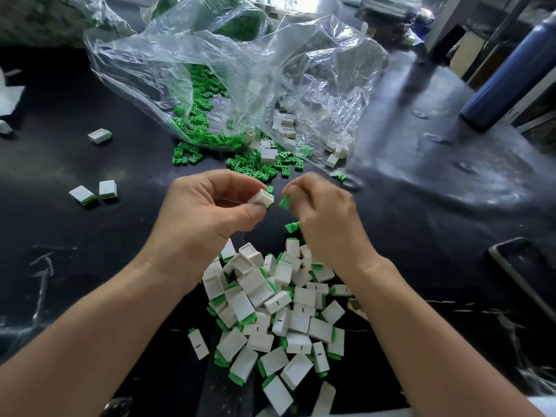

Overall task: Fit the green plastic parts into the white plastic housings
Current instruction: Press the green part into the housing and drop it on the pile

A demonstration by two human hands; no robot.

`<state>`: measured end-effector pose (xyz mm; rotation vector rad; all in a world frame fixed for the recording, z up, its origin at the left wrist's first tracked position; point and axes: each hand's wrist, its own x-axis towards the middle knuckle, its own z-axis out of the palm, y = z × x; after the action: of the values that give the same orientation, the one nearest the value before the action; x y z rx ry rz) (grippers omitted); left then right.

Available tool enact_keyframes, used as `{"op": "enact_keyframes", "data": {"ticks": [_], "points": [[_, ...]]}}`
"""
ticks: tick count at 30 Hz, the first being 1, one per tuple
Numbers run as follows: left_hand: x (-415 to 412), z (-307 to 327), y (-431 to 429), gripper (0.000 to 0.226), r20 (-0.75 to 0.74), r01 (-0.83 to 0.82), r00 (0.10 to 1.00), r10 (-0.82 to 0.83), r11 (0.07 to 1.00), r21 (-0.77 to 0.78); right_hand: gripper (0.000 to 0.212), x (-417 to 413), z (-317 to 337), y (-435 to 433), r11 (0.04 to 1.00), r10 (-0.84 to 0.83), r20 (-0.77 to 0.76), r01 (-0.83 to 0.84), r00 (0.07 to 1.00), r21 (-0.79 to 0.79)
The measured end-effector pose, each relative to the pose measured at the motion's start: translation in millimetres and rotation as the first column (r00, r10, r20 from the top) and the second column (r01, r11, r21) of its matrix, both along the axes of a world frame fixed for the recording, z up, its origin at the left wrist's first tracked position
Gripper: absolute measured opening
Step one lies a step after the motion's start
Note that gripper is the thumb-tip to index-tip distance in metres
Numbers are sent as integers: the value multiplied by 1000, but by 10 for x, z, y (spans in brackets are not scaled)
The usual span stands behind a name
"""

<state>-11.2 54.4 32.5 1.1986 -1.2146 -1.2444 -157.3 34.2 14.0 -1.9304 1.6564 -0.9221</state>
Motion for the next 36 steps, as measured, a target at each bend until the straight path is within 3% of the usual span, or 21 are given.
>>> {"op": "enact_keyframes", "data": {"ticks": [2, 3, 8, 18, 27, 36], "points": [[-15, 6, 12, 18, -27, 19, 999, -19, 1000, 17, 24, -40, 79, 20, 998, -15, 349, -6, 937, 57], [-23, 8, 20, 17, -37, 31, 999, -30, 999, 24, 26, -58, 112, 38, 996, 4, 438, -40, 899, 74], [-40, 23, 34, 14, -30, 64, 998, -63, 997, 41, 24, -31, 160, 117, 980, 78, 553, -166, 829, 111], [-13, 19, 24, 9, -4, 72, 997, -72, 995, 75, 24, 2, 139, 158, 979, 147, 537, -199, 831, 40], [-23, 7, 25, 10, 48, 79, 996, -82, 995, 53, 23, 12, 131, 179, 990, 111, 505, -139, 856, 17], [-22, 34, 45, 8, 7, 121, 993, -122, 991, 54, 23, 39, 130, 206, 995, 90, 491, -103, 867, 0]]}}
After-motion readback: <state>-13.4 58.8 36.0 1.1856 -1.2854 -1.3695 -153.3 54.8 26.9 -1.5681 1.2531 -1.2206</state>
